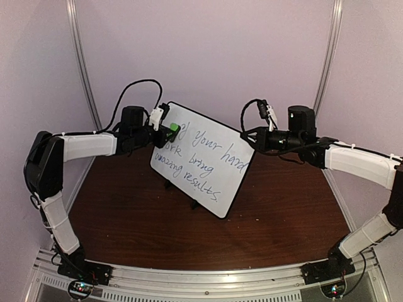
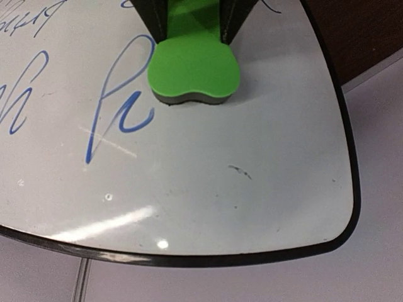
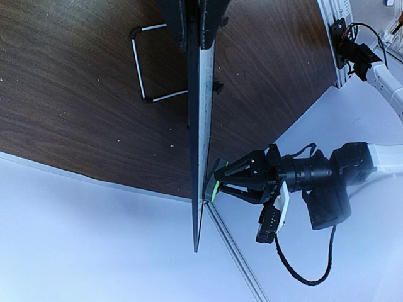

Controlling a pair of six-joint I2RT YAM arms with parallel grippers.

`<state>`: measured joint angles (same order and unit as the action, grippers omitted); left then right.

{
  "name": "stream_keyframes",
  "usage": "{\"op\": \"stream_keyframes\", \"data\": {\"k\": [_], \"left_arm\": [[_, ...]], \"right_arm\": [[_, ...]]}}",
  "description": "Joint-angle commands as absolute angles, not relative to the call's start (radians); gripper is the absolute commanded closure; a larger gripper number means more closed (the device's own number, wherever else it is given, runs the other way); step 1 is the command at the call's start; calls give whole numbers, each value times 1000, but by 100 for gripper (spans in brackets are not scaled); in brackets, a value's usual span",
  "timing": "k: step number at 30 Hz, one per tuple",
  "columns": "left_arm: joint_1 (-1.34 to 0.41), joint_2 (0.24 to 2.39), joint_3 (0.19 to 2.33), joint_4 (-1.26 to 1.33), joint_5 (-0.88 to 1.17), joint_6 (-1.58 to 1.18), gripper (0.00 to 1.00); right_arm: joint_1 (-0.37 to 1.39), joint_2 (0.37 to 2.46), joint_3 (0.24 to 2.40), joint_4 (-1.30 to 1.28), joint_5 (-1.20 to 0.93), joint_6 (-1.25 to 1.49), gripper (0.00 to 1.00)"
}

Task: Erase the whiteboard
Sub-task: Erase the center of the whiteboard.

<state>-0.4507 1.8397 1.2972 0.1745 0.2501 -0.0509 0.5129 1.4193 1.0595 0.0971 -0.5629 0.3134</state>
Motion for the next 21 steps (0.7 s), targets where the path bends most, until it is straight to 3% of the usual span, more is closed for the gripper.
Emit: {"op": "stream_keyframes", "data": {"k": [1, 10, 21], "left_arm": [[-463, 1865, 1362, 107, 254, -50, 83], [-463, 1900, 1522, 49, 274, -36, 82], [-463, 1842, 1306, 88, 289, -81, 83]], "right_arm": [[567, 1417, 1072, 75, -761, 190, 100], [568, 1421, 1077, 67, -756, 189, 100], [568, 1432, 1083, 66, -760, 190, 100]]}}
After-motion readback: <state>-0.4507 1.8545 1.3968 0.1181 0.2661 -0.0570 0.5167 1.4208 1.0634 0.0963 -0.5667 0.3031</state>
